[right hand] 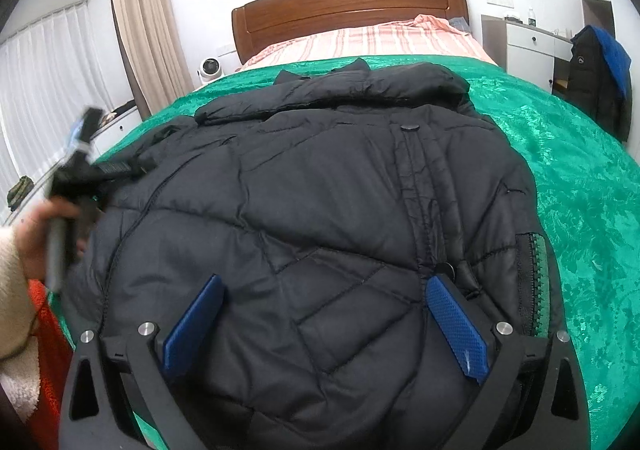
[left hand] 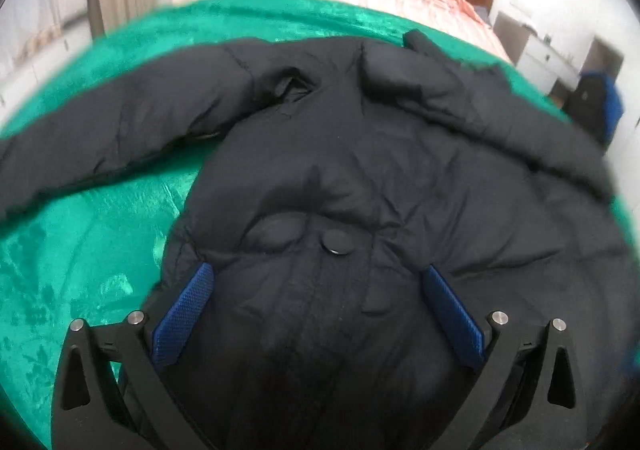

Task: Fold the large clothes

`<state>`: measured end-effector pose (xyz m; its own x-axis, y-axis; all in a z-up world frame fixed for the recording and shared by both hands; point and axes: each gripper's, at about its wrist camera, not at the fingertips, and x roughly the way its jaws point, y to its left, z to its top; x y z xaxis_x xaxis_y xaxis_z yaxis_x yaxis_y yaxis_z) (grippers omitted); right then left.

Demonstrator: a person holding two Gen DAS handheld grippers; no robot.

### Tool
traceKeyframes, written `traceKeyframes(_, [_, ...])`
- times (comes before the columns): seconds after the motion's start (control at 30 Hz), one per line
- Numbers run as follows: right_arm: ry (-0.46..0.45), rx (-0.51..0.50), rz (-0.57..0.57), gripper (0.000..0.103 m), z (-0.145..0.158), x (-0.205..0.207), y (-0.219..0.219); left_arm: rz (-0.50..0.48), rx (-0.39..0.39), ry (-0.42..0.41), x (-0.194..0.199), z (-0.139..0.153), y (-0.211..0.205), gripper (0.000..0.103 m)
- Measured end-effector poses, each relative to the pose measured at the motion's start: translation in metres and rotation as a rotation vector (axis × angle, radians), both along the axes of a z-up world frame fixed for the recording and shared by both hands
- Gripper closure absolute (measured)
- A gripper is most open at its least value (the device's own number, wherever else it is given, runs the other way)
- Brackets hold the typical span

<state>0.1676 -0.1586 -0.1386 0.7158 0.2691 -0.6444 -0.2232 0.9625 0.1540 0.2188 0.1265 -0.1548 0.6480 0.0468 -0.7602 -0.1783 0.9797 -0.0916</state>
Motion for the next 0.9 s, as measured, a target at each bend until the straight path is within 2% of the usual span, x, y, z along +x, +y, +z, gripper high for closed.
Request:
traceKeyframes(0.07, [0.003,-0.006,0.004,0.002,-0.0006,0.0003,-0.0003,0.011,0.079,-0.004,-0.0027,0.0034,-0.0107,0.000])
traceKeyframes(0.1, [0.004,-0.005,0.005,0.002,-0.0009,0.0002,-0.0003,0.010,0.093,-0.003,-0.0033,0.0041,-0.0128,0.000])
traceKeyframes(0.3, [0.012,-0.012,0.008,0.002,-0.0004,0.0011,-0.0007,0.006,0.048,-0.004,-0.0039,0.0015,-0.0046,0.000])
traceKeyframes(0.9, [0.009,-0.022,0.007,0.000,-0.0025,0.0026,0.0018,0.005,0.054,-0.003,-0.0033,0.0019,-0.0057,0.000])
